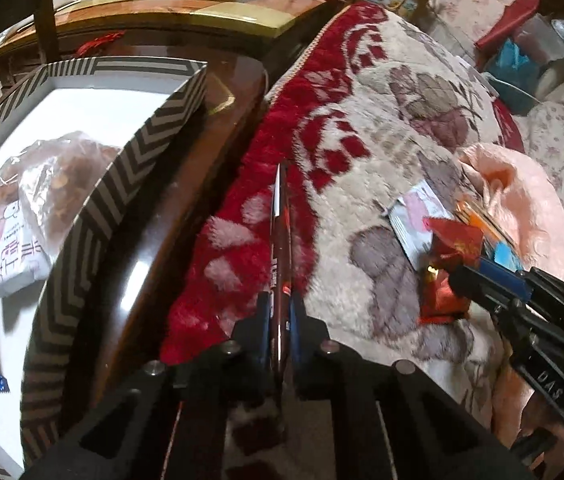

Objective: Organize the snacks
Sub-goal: 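Carry the Nescafe stick and red packet with both grippers toward the white tray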

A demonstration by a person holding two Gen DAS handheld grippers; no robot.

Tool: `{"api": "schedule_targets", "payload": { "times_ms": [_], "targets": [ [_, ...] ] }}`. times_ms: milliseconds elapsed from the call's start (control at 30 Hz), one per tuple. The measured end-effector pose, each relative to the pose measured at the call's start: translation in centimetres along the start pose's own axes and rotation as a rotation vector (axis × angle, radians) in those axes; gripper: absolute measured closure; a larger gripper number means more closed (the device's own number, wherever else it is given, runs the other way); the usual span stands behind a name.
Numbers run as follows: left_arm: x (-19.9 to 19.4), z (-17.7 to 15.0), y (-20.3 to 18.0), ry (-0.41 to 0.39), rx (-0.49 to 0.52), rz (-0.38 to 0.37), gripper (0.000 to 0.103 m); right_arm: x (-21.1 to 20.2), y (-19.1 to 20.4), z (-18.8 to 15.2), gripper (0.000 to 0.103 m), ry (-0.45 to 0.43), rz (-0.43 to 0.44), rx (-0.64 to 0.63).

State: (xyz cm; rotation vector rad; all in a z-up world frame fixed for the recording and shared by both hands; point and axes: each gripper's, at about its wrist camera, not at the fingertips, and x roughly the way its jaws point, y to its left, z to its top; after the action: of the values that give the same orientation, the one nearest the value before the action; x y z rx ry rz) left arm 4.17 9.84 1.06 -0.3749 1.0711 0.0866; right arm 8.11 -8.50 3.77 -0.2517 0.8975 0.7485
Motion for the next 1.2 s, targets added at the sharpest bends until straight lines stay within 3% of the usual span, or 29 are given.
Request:
{"api": "schedule_targets", "payload": {
  "times_ms": [233, 333, 433, 500, 567, 667, 800, 1200],
  "targets": [
    [0.3, 0.3, 0.3, 0.009, -0.006, 0.002, 0.092, -0.2, -1.1, -0.9, 0.085, 0.0, 0.018, 0.073],
    [0.8, 0.7, 0.1, 0.022, 0.005, 0.02, 0.088, 0.7, -1.5, -1.0, 0.07, 0.022, 0.017, 0.114],
    [1.3, 1.2, 0.1, 0.02, 0.004, 0.036, 0.073, 1.6, -1.6, -1.1, 0.061, 0.038, 0.032, 0.157],
    [1.5, 1.7, 0.1, 0.012, -0.001, 0.044, 0.052, 2.2, -1.3, -1.1, 0.06, 0.041, 0.014, 0.164],
    [1.8, 2.1, 0.0, 0.011, 0.005, 0.046, 0.048, 3.0, -1.2, -0.9, 0.06, 0.063, -0.015, 0.168],
    [2.3, 2.3, 0.1, 0.021, 0.023, 0.04, 0.051, 3.3, -1.3, -1.1, 0.068, 0.05, -0.012, 0.184],
    [1.9, 2.0, -0.2, 0.009, 0.059, 0.045, 0.08, 2.4, -1.2, -1.4, 0.069, 0.032, -0.011, 0.159],
    [-2.3, -0.3, 0.1, -0.031, 0.079, 0.002, 0.085, -2.7, -0.9, -3.5, 0.07, -0.059, 0.048, 0.221]
  ]
}}
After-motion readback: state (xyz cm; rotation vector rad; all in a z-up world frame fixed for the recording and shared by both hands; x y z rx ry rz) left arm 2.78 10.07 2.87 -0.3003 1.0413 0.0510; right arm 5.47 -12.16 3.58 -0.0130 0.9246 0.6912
